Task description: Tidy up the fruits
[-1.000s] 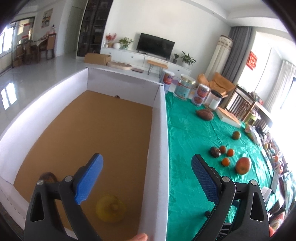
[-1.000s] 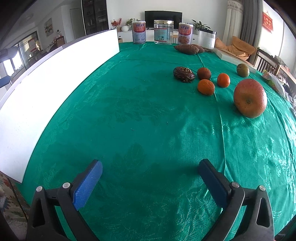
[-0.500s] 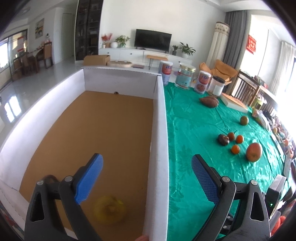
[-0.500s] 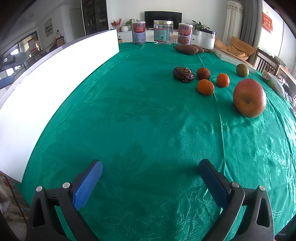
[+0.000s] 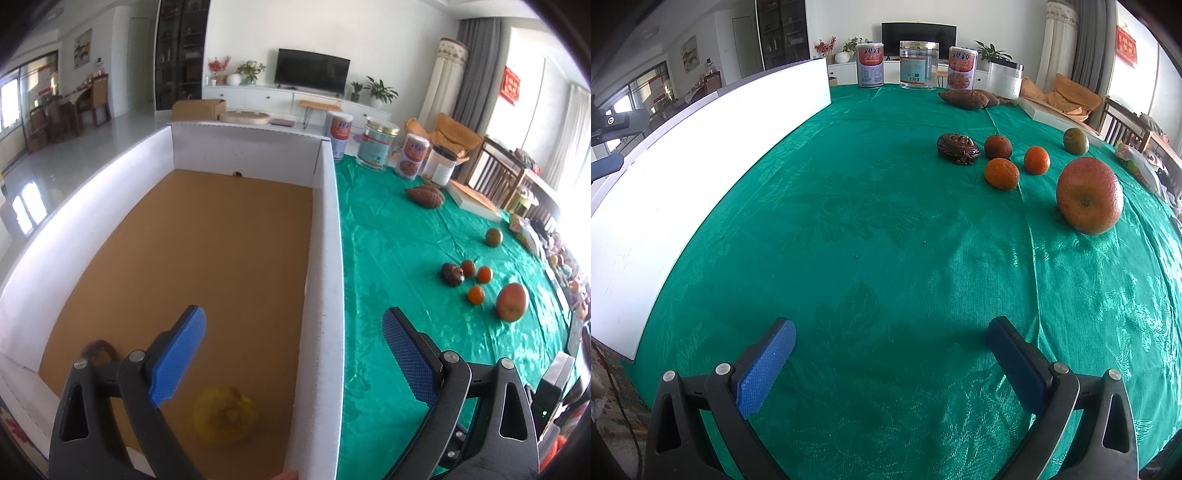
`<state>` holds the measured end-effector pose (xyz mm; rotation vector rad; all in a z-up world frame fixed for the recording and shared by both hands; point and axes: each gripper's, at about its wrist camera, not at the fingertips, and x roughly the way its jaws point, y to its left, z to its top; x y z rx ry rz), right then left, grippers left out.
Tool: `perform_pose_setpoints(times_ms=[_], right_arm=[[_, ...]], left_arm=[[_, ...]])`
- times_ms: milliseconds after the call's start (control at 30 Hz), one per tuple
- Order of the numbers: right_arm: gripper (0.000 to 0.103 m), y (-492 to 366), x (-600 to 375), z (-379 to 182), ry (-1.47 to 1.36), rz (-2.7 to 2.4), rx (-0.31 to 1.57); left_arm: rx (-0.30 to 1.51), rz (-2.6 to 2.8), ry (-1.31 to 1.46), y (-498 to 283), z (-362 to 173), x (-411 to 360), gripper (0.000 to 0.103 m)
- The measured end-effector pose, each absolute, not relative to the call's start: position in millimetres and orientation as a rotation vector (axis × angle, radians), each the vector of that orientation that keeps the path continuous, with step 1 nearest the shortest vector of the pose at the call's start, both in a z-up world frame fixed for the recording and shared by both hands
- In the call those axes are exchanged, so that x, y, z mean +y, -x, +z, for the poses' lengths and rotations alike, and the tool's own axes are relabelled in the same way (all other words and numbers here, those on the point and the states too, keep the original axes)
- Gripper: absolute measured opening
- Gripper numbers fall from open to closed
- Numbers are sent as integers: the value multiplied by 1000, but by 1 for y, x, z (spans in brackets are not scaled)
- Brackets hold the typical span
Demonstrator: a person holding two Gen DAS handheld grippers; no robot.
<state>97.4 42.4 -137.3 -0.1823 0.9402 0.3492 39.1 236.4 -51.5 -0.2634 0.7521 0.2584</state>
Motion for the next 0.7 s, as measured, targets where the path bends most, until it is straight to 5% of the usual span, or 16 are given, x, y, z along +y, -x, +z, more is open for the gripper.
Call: perform_pose_setpoints(times_ms=[700], right_arm=[[103, -99, 42, -138, 183, 342, 940]], left_arm=[[763, 265, 254, -39, -53, 237, 97]])
